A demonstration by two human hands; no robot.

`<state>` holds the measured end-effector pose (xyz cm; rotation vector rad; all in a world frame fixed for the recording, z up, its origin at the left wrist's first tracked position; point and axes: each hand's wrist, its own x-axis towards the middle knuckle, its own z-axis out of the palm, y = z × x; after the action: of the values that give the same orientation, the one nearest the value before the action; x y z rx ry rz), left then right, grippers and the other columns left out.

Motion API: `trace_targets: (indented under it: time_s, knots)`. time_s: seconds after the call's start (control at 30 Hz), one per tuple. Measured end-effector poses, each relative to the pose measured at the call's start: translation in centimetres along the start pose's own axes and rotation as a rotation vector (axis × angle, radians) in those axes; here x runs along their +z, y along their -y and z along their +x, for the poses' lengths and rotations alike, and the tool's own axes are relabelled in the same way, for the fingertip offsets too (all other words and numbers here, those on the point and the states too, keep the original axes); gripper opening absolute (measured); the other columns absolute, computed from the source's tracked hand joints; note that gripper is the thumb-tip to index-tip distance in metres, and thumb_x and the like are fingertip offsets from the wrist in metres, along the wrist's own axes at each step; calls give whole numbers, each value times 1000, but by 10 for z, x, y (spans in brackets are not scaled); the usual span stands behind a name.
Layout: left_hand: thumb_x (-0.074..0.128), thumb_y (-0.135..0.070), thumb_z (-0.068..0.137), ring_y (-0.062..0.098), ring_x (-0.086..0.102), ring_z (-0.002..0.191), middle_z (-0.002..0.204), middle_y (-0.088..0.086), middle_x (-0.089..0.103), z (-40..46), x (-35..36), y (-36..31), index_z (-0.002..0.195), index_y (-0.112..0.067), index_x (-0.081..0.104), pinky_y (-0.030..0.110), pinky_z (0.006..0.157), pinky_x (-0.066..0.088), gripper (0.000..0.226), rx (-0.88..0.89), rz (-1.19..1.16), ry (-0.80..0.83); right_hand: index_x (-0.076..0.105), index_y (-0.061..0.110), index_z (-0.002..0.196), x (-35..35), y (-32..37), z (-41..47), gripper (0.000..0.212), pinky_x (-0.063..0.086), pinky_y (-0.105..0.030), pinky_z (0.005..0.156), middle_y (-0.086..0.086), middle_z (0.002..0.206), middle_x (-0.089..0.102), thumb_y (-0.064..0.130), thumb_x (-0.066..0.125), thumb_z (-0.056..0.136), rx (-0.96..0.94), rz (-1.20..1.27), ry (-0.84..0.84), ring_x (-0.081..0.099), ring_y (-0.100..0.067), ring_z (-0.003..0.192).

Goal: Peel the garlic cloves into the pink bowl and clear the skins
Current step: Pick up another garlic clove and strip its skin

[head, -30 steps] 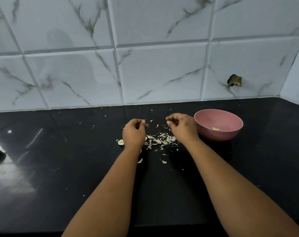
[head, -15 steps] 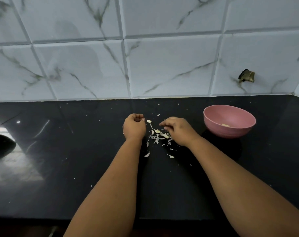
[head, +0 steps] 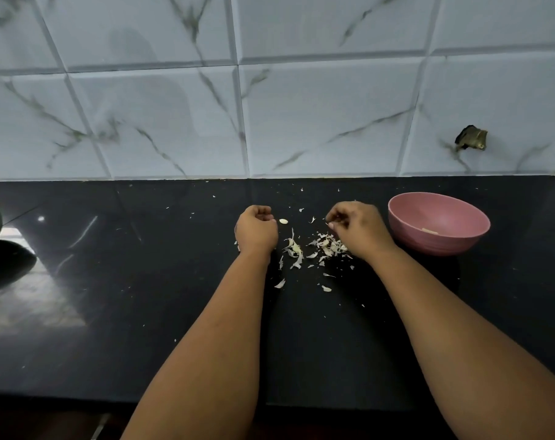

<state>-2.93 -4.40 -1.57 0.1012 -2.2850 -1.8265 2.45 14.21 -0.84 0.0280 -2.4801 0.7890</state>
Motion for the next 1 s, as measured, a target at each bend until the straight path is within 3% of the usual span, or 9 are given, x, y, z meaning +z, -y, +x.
trace_targets:
  time_s: [0.1,0.23,0.3,0.4,0.53,0.63,0.73,0.9,1.0]
  knots:
    - [52,-5,93,22,56,113,114,1,65,3,-6,2,125,-15,61,33,89,49,35,156,301,-36,74,13,94,-3,-4,-1,12,45,-19,74,-4,94,65,9,74,82,24,-39,49,61,-12,76]
    - [45,-13,97,26,29,142,153,0,40,3,7,6,148,-21,39,44,113,27,52,381,816,150,75,16,107,12,4,-3,20,46,-21,84,-1,104,69,14,67,89,2,-135,317,64,-15,95]
    - [42,-16,99,24,20,148,159,-2,32,2,18,7,151,-23,34,45,120,14,54,418,892,242,76,15,101,17,10,-2,19,52,-29,85,-3,100,71,8,63,89,6,-135,294,66,-19,93]
    - [41,-17,98,25,28,141,152,-2,42,4,21,12,148,-26,39,45,114,20,50,394,974,296,72,12,104,23,14,1,20,50,-35,85,-6,104,63,8,57,92,-11,-138,173,60,-22,95]
    - [47,-16,94,24,33,132,139,-1,55,7,15,14,145,-32,42,40,106,24,54,326,860,235,69,10,103,27,19,14,19,50,-36,85,-8,106,60,3,54,93,47,-82,137,59,-25,98]
    - [48,-12,92,25,35,131,132,5,59,6,17,14,152,-25,28,38,105,25,64,297,747,207,64,9,122,34,34,33,30,43,-30,99,-11,127,60,2,54,94,38,-109,268,56,-26,116]
    - [49,-7,90,28,35,130,135,5,57,5,15,13,153,-16,22,39,104,30,69,263,636,133,57,11,134,48,52,47,42,42,-26,95,-9,135,56,-3,47,95,-1,-133,390,56,-22,118]
    - [44,-1,84,27,36,124,126,5,59,4,12,9,149,-12,27,42,97,41,68,254,424,33,72,8,93,63,66,54,28,42,-27,56,-12,91,68,-4,48,84,98,-168,448,62,-27,77]
    - [43,2,83,24,39,121,119,0,59,6,13,10,144,-13,36,35,87,38,63,205,319,28,73,7,90,64,66,53,28,51,-35,64,-15,91,68,-7,50,80,99,-202,365,64,-32,78]
